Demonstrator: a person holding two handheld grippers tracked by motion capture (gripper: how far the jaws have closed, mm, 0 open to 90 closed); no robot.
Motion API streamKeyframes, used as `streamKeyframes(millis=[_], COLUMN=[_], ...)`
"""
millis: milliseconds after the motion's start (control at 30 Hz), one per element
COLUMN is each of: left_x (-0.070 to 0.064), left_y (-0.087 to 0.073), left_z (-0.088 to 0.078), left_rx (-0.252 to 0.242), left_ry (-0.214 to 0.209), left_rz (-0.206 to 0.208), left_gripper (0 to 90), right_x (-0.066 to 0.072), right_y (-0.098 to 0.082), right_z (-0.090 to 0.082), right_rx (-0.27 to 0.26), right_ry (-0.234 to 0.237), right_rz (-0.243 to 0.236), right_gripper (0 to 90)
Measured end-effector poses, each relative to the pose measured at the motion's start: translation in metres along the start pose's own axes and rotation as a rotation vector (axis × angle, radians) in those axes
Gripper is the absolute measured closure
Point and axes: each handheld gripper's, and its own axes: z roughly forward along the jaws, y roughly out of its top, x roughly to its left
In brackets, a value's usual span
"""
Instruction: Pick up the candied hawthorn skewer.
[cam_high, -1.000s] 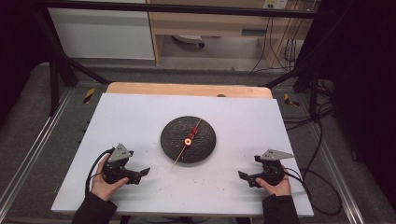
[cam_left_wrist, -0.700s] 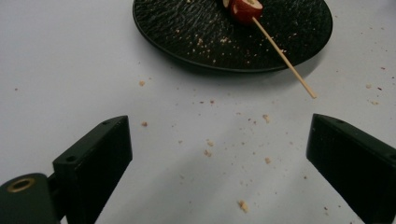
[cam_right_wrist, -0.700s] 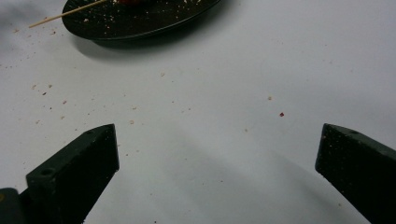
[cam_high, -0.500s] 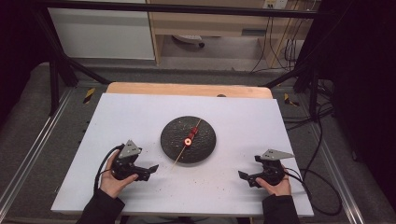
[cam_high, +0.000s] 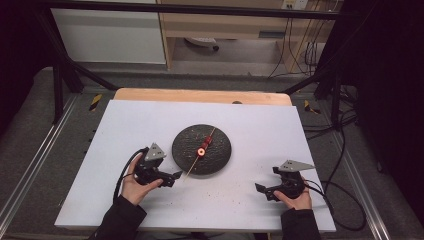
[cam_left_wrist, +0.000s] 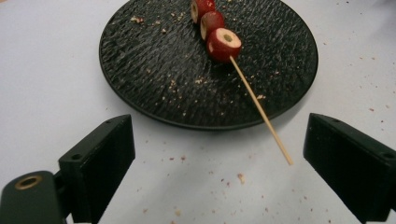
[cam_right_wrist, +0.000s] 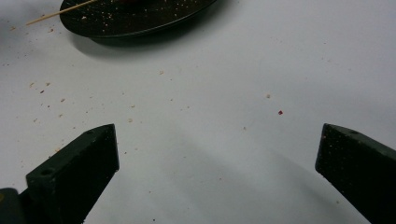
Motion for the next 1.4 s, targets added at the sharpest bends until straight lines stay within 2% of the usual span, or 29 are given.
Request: streamKeyframes(millis=[200, 400, 767, 1000, 1267, 1400], left_x=[-0.004, -0.007, -0.016, -0.020, -0.023, -0.026], left_y=[0.010, 0.018, 0.030, 0.038, 0.046, 0.048], left_z=[0.009, 0.020, 0.041, 0.055, 0.067, 0.071], left_rx=[0.017, 0.053, 0.113, 0.162, 0.223, 0.247], left_ry=[0.006, 0.014, 0.036, 0.038, 0.041, 0.061], left_rz=[-0.002, -0.004, 0.000, -0.007, -0.024, -0.016], left_gripper=[11.1, 13.0, 25.2, 35.7, 58.5, 64.6], right_x=[0.000, 0.000, 0.000, 0.000, 0.000, 0.000], right_y=[0.000, 0.000, 0.000, 0.000, 0.000, 0.001], right_z=[0.000, 0.001, 0.001, 0.000, -0.001, -0.001], right_rx=[0.002, 0.000, 0.001, 0.002, -0.002, -0.001], right_ry=[0.000, 0.002, 0.002, 0.003, 0.003, 0.006], right_rz=[-0.005, -0.001, 0.001, -0.001, 0.003, 0.003], right_gripper=[0.5, 0.5, 0.5, 0.5, 0.5, 0.5])
